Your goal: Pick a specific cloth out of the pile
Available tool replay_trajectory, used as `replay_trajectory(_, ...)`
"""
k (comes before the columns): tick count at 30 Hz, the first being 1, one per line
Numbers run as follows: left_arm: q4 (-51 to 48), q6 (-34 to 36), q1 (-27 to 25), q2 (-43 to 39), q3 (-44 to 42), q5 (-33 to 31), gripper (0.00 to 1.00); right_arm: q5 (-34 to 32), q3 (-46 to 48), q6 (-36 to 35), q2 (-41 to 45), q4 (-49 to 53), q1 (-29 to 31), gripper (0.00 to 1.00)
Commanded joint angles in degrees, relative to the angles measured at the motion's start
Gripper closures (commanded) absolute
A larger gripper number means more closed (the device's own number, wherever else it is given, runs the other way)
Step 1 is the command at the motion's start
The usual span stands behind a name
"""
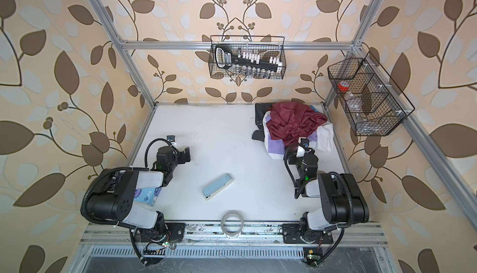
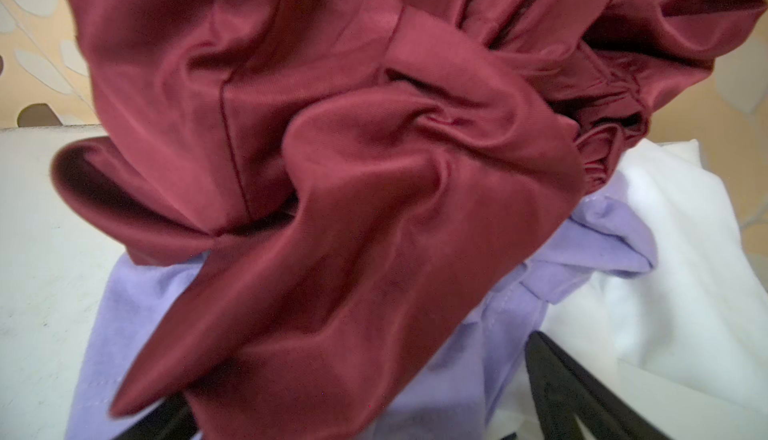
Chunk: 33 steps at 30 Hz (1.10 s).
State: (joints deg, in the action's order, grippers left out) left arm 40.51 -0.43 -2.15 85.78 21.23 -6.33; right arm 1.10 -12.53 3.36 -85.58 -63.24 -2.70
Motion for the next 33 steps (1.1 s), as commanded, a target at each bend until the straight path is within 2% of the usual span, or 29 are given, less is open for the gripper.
replay_trajectory(1,1.47,-0.45,0.48,-0.13,1.10,0.59,0.01,-1.33,-1.78,-0.15,0.35,0.08,0.56,0.00)
replay_trajectory(3,-0.10,-0.27,0.48,-0.89,1.86,0.52,0.01,-2.66,-3.39,-0.06,2.44,4.82,1.12,0.00)
replay_trajectory(6,-12.02,-2.03,0.47,-6.03,6.30,-2.65,0.01,-6.47,-5.17,0.33,6.87,12.59,1.66,0.00)
replay_trajectory(11,-19.94,-5.72,0.39,-16.64,6.33,-0.98,0.01,-10.03,-10.82,2.15,13.08,30.23,2.04,0.00)
replay_trajectory(15,-25.32,-9.04,0.40,-27.08,5.90,8.50,0.01,-10.40,-15.00,3.40,18.31,43.03,2.60,0.00)
replay_trajectory(18,-32.25,-6.32,0.32,-32.51,8.08,17.58,0.01,-9.29,-18.49,5.72,21.49,51.98,2.74,0.00)
replay_trajectory(20,-32.55,-7.47,-0.84,-33.75,8.51,19.18,0.01,-7.41,-20.47,6.92,22.91,56.53,3.15,0.00)
replay_trajectory(22,-30.83,-7.48,-1.28,-33.43,8.24,26.94,0.01,-6.49,-22.64,7.62,23.81,61.47,4.32,0.00)
replay_trajectory(26,-28.50,-6.49,-2.30,-29.57,9.45,44.08,0.01,-8.84,-27.08,8.16,24.03,70.74,8.68,0.01)
replay_trajectory(30,-29.08,-6.28,-2.59,-25.61,11.36,53.48,0.01,-11.20,-29.81,8.92,22.76,76.19,14.05,0.00)
replay_trajectory(33,-29.25,-5.63,-2.96,-23.72,12.12,59.09,0.01,-11.98,-29.79,9.65,21.79,75.85,18.13,0.01)
